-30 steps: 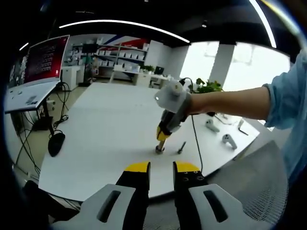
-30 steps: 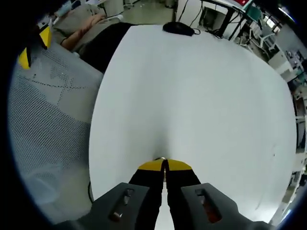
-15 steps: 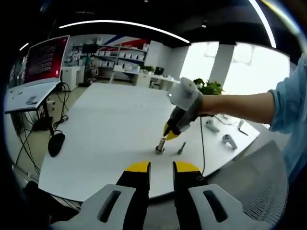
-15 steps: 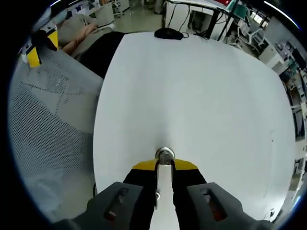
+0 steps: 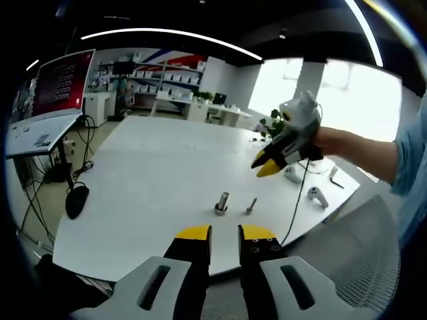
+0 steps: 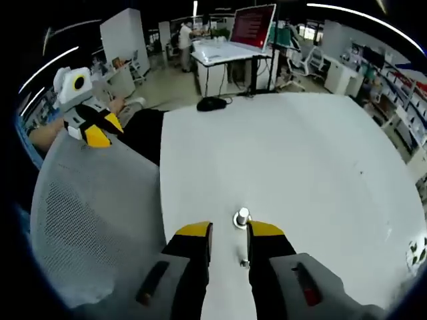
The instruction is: Place the washer onto the threaded stud by aligning its center hole with the stud, sliding it down to the base, and recovering from edge contact or off-axis alignment until the washer reaches the visible bottom stop.
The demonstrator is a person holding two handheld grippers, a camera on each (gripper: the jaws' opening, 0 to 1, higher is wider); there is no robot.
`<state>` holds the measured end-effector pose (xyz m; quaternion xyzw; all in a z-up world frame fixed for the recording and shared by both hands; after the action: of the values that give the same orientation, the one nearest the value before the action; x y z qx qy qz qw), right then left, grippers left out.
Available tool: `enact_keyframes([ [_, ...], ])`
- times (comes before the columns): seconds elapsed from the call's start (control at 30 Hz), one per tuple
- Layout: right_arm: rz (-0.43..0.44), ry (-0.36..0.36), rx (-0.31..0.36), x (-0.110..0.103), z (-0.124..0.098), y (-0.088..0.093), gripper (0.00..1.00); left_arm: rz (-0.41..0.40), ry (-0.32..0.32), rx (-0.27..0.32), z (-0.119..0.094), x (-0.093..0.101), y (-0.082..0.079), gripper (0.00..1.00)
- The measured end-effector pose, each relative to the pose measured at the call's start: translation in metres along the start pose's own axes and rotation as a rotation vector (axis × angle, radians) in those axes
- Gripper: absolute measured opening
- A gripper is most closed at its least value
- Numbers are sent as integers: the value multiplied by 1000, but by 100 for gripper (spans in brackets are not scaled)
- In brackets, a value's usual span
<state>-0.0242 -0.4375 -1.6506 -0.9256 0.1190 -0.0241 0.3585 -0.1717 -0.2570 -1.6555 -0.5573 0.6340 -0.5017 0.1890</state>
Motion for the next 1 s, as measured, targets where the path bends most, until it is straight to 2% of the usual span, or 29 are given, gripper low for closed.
enact_keyframes([
  [0.17,118,-24,97,-21,-46,8,27,0,2,-1,0,1,0,13],
  [0.2,150,-16,140,-25,-57,9,27,0,2,-2,0,1,0,13],
  [0.27,199,2,180,-30,-73,16,28,-1,1,-3,0,1,1,13],
  [0.47,273,80,235,-51,-105,43,36,-3,0,-11,-1,1,2,14],
  [0.63,343,121,309,-66,-121,66,38,-3,-2,-12,-1,1,2,14],
  [0.73,379,153,353,-73,-126,77,46,-3,-2,-12,-2,1,2,14],
  [0.8,407,200,381,-74,-130,85,50,-2,-2,-13,-2,2,3,14],
  [1.0,409,309,373,-81,-131,105,58,-3,-3,-14,-2,2,3,14],
])
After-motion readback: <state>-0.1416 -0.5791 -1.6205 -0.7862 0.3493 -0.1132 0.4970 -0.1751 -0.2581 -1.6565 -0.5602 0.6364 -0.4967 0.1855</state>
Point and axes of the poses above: the point that each gripper's makers call its tool centre point, and the gripper's own axes: z roughly forward along the fingers, x roughly to its right, y roughly out of its underside, the point moved 3 cm from there along -z, roughly backward along the fingers, and after that the axes turned 3 degrees about -z, right-handed, at the moved point
